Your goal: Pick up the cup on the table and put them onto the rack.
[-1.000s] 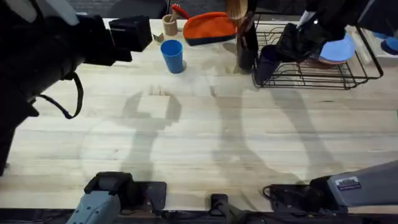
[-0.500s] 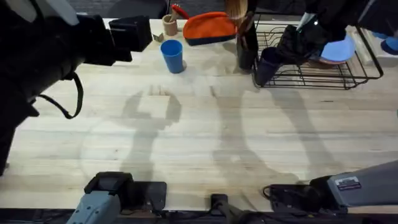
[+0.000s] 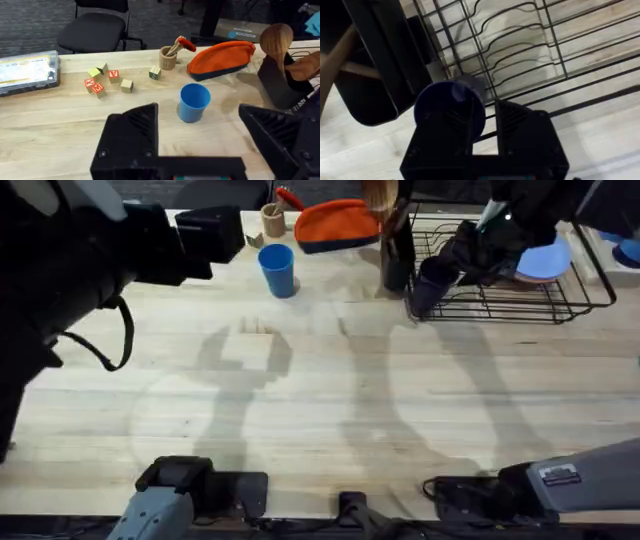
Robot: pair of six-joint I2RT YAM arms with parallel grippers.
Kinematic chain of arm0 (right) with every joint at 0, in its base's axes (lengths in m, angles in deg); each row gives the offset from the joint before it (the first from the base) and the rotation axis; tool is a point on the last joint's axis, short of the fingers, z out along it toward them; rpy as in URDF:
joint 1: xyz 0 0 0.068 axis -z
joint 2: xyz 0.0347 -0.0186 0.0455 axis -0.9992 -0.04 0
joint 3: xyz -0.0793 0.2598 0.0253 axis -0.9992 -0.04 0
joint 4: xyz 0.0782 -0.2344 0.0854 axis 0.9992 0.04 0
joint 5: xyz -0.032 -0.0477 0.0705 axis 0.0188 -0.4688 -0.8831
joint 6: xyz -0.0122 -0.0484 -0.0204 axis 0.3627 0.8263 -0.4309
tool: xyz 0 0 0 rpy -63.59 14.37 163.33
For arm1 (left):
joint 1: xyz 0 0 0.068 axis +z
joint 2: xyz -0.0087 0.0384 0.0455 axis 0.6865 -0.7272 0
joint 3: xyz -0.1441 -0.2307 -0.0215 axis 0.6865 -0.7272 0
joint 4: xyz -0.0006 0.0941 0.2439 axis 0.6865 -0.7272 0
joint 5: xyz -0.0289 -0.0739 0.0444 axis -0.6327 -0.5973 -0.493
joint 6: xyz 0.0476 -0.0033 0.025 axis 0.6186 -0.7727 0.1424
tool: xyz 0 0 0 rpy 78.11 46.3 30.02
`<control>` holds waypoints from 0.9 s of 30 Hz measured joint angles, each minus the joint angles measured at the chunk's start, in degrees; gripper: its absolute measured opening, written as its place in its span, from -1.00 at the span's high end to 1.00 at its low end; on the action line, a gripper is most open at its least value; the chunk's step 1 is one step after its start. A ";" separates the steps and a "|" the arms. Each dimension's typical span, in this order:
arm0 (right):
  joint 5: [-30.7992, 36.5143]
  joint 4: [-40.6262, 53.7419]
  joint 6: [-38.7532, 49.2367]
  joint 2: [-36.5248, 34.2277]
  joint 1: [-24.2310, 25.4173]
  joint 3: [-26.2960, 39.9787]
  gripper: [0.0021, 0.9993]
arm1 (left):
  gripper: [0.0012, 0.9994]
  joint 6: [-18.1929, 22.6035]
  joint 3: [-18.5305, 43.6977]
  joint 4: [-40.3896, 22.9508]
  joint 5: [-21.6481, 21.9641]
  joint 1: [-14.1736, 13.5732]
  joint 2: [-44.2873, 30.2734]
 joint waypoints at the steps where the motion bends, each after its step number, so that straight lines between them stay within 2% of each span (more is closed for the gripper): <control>1: 0.00 -0.01 0.00 0.00 0.00 0.00 0.49 | -0.99 0.00 0.00 0.00 0.00 0.00 0.00; 14: 0.00 -0.36 0.00 0.02 0.00 0.00 0.40 | -0.99 0.00 0.00 0.00 0.00 0.00 0.00; 20: 0.00 -0.36 0.02 4.00 0.00 0.00 0.37 | -0.99 0.00 0.00 0.00 0.00 0.00 0.00; 26: 0.00 -0.01 0.08 6.52 0.00 0.00 0.28 | -0.99 0.00 0.00 0.00 0.00 0.00 0.00; 27: 0.00 0.22 1.17 8.05 0.00 0.00 0.21 | -0.99 0.00 0.00 0.00 0.00 0.00 0.00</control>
